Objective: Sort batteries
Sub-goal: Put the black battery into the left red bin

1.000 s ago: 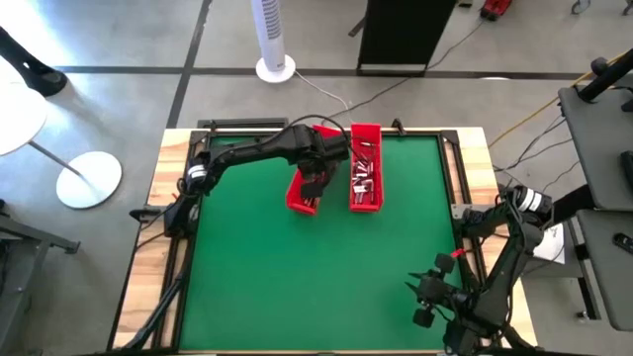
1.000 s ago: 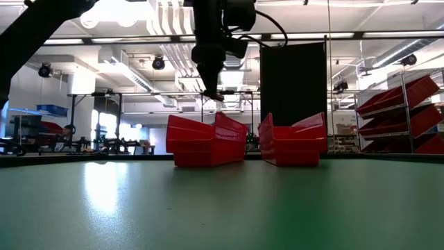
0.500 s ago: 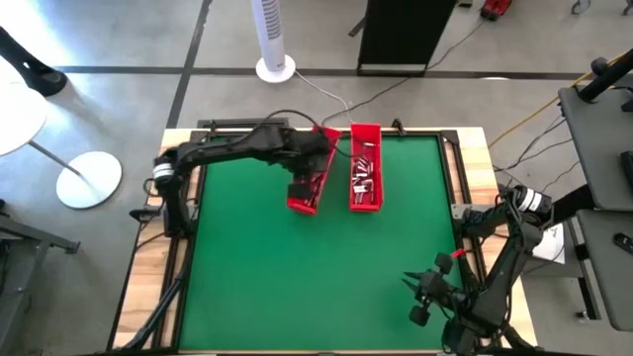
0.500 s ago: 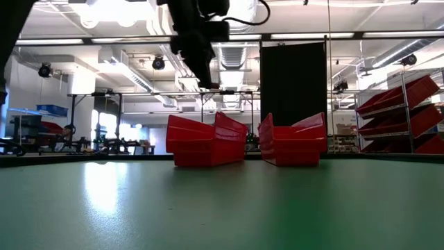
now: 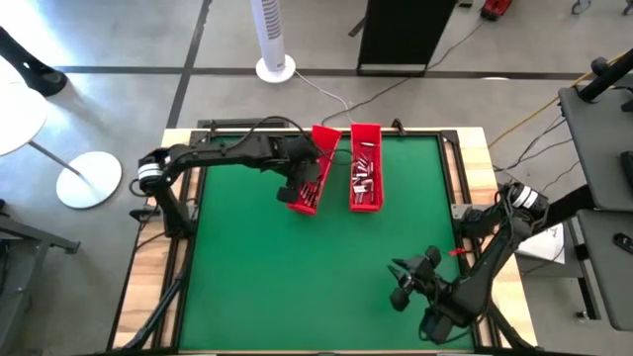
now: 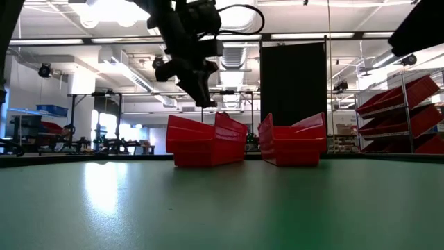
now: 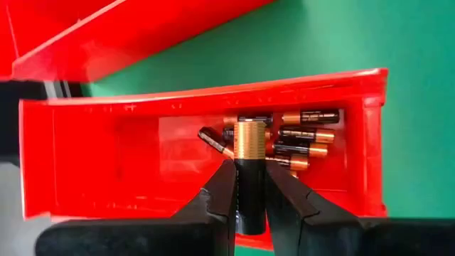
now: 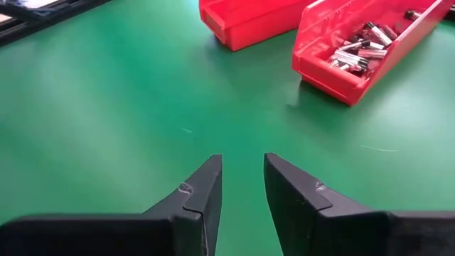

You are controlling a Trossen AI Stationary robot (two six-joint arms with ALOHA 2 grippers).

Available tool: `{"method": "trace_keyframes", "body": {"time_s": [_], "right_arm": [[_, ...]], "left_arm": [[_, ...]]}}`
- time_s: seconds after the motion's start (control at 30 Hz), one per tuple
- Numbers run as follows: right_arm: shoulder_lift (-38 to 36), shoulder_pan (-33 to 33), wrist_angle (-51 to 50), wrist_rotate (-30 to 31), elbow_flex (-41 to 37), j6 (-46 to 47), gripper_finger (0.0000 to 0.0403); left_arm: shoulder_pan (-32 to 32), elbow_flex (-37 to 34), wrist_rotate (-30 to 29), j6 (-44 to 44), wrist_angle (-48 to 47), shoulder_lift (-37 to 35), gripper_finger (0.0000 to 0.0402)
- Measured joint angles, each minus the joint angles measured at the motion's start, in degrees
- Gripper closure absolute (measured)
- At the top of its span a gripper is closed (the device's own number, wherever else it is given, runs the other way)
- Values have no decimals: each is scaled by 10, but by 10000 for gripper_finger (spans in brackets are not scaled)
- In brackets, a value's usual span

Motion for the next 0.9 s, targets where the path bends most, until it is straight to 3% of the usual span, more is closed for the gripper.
{"method": "trace_keyframes", "body": {"time_s": [0.17, 0.3, 0.43, 0.7, 0.9], "right_arm": [[0, -24, 22, -1, 0, -25, 297], [0, -37, 33, -1, 0, -55, 293], [0, -47, 35, 1, 0, -82, 297], [0, -52, 37, 1, -1, -91, 315], [0, -52, 39, -3, -6, -92, 321]], "left_arm": [[4, -12, 8, 41, 30, 10, 369], [26, 0, 62, 39, 28, 35, 369], [51, 39, 93, 33, 19, 75, 369], [77, 154, 96, 51, -81, 200, 369], [85, 185, 117, 44, -114, 253, 369]]}}
